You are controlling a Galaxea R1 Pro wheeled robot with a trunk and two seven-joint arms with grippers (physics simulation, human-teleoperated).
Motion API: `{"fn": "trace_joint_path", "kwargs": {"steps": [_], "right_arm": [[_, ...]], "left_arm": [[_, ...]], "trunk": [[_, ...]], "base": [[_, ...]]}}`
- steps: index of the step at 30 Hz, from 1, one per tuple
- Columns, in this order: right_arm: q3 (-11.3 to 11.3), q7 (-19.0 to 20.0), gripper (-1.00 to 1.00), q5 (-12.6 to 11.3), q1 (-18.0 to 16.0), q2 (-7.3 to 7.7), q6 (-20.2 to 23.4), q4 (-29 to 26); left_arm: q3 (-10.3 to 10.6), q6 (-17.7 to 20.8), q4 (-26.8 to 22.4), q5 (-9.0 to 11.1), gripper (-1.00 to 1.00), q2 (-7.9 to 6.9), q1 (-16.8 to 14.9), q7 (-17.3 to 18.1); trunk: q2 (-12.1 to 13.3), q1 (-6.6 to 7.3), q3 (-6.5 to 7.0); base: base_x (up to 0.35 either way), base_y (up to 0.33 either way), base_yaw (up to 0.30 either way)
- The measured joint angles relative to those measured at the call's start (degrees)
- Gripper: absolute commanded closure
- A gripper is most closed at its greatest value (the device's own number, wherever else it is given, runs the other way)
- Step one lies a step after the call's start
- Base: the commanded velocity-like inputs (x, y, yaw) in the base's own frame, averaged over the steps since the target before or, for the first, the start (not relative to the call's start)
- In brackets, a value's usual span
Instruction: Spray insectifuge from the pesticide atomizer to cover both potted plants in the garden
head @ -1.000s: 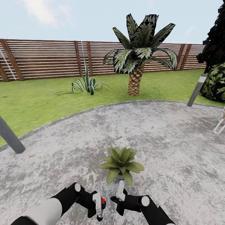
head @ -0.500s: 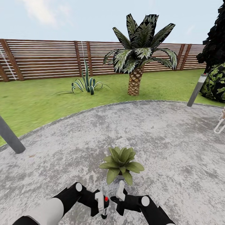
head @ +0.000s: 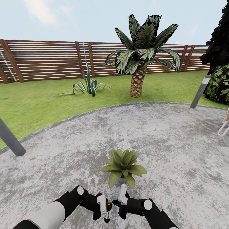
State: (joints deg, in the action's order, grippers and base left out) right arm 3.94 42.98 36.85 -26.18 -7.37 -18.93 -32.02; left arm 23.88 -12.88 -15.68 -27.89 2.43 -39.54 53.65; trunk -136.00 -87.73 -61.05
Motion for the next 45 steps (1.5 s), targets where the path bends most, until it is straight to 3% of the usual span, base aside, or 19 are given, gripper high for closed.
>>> {"fn": "trace_joint_path", "kwargs": {"steps": [12,15,26,34,35,39,41,43,45], "right_arm": [[0.0,0.0,1.00,0.0,0.0,0.00,0.0,0.0],[0.0,0.0,1.00,0.0,0.0,0.00,0.0,0.0],[0.0,-0.1,1.00,0.1,0.0,0.00,-0.1,0.0],[-0.2,-0.2,1.00,0.2,0.0,0.30,-0.1,0.0],[-0.3,-0.2,-1.00,0.1,0.0,0.35,-0.1,0.0],[-0.5,-0.6,-1.00,0.2,0.0,0.61,-0.2,0.3],[-0.5,-2.3,-1.00,0.2,0.0,1.34,-0.1,0.5],[-0.4,-8.1,-1.00,0.1,0.0,3.91,-0.1,1.2],[-0.4,-13.5,-1.00,-0.2,0.1,6.25,-0.1,4.8]], "left_arm": [[-0.1,0.0,0.0,0.0,1.00,0.13,0.1,0.0],[0.1,0.0,0.2,-0.2,1.00,-0.62,0.0,0.0],[0.2,-0.1,0.7,-0.3,1.00,-7.86,0.5,-0.1],[0.2,0.0,0.9,-0.3,1.00,-11.29,0.4,-0.1],[0.1,0.0,0.9,-0.3,1.00,-11.59,0.4,-0.1],[0.0,0.2,0.9,-0.3,1.00,-12.82,0.4,-0.8],[-0.1,0.5,1.0,-0.1,1.00,-12.98,0.4,-3.6],[-0.3,0.7,1.0,0.1,1.00,-12.79,0.4,-7.7],[-0.4,0.8,1.1,0.3,1.00,-12.52,0.4,-9.6]], "trunk": [[0.0,0.00,0.00],[0.0,0.00,0.00],[0.0,0.00,0.00],[0.0,0.00,0.00],[0.0,0.00,0.00],[0.0,0.00,0.00],[0.0,0.00,0.00],[0.0,0.00,0.00],[0.0,0.00,0.00]], "base": [[0.000,0.000,0.000],[0.000,0.000,0.000],[0.000,0.000,0.000],[0.000,0.000,0.000],[0.000,0.000,0.000],[0.000,0.000,0.000],[0.000,0.000,0.000],[0.000,0.000,0.000],[0.000,0.000,0.000]]}}
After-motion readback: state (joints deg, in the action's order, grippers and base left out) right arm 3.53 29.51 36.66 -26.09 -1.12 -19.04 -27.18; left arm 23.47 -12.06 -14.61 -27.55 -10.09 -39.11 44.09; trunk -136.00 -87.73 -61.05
